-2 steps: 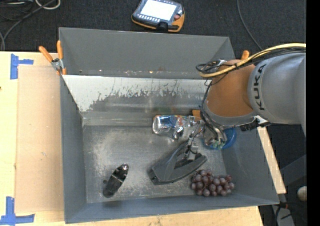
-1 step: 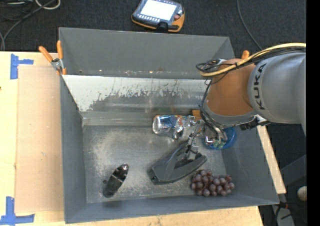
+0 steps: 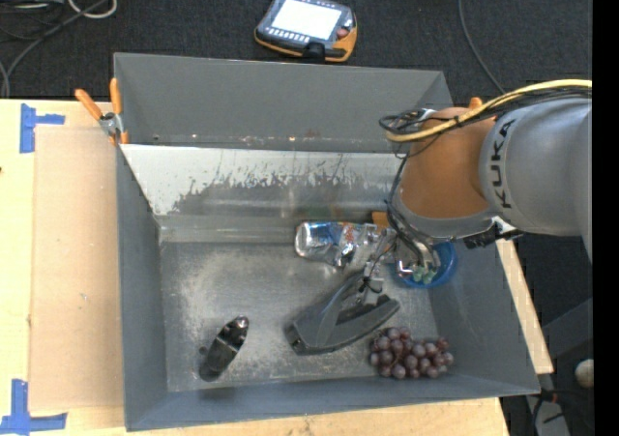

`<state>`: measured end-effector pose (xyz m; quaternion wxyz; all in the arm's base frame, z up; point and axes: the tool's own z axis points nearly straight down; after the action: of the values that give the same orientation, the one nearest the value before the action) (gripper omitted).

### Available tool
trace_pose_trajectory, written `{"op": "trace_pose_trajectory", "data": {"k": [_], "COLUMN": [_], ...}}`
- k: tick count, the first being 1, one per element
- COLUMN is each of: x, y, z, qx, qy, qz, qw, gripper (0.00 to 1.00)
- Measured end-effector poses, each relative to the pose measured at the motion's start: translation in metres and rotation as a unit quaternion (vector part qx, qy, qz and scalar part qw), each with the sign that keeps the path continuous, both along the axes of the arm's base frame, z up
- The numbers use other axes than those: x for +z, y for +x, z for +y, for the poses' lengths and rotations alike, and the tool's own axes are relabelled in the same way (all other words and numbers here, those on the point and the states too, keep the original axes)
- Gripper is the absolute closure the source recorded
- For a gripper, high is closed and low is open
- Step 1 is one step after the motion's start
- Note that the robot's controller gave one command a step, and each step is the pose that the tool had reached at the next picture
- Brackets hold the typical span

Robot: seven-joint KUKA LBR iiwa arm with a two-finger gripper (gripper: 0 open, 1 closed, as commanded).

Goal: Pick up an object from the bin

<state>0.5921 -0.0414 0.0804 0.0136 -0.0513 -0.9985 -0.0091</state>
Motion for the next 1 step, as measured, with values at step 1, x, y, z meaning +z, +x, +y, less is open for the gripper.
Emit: {"op": "trace_pose_trajectory", "data": {"k": [1], "x": [-0.0010], "y": [0.0057], "z": [0.0000], "qx": [-0.001], "qy": [0.002], "qz": [0.0082], "qw": [1.0000], "gripper": [1.00]}}
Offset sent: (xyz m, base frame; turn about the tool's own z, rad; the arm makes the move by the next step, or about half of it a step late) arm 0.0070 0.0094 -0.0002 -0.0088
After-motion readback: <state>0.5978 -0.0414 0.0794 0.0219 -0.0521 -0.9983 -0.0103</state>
